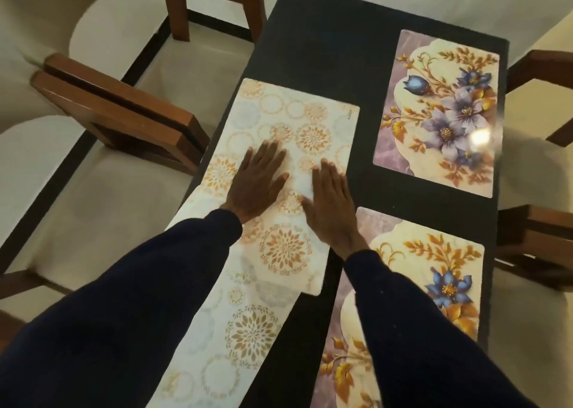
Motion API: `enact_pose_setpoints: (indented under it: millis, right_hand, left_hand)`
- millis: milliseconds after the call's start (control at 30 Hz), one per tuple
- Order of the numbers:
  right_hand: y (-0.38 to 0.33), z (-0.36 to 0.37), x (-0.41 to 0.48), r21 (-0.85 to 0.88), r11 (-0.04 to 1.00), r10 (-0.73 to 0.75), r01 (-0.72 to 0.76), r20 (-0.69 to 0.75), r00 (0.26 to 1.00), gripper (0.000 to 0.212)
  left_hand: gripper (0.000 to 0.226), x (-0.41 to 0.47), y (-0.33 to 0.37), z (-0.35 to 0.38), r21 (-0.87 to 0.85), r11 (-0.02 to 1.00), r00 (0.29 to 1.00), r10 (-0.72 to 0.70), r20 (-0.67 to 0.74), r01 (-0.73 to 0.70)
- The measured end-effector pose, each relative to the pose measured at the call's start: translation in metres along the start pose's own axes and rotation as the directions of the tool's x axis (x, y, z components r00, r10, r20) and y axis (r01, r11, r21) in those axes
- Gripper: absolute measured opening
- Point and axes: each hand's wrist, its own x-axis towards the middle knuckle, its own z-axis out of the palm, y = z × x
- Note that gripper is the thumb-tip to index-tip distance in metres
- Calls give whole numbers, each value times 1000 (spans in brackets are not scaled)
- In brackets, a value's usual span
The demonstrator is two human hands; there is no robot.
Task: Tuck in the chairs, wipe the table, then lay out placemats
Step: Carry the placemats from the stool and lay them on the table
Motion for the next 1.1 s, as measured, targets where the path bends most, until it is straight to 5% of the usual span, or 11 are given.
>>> enact_pose_setpoints:
  millis: [233,333,467,600,933,1100]
  right_hand:
    - [6,-3,48,42,996,77,-74,-79,994,63]
    - [-27,10,19,93,996,-1,14,-134,991,55]
    - [-37,26,5,42,999,-7,12,-116,993,60]
    - [-19,26,58,-55,998,32,-38,-107,994,62]
    - [33,20,137,-60,997,40,-47,-109,993,61]
    - [35,31,143,-45,994,88,-103,-258,962,56]
  left_hand:
    - [68,-29,-40,-7,44,997,997,71,1,-71]
    - [70,4,-49,-7,40,997,997,72,18,-72]
    - [69,28,-52,1,26,999,997,-36,-63,38]
    - [63,25,-46,13,39,999,980,11,-200,-4]
    - [65,60,-88,8,-36,999,986,-6,-166,0]
    - [65,61,-85,11,-31,998,983,-64,-171,60]
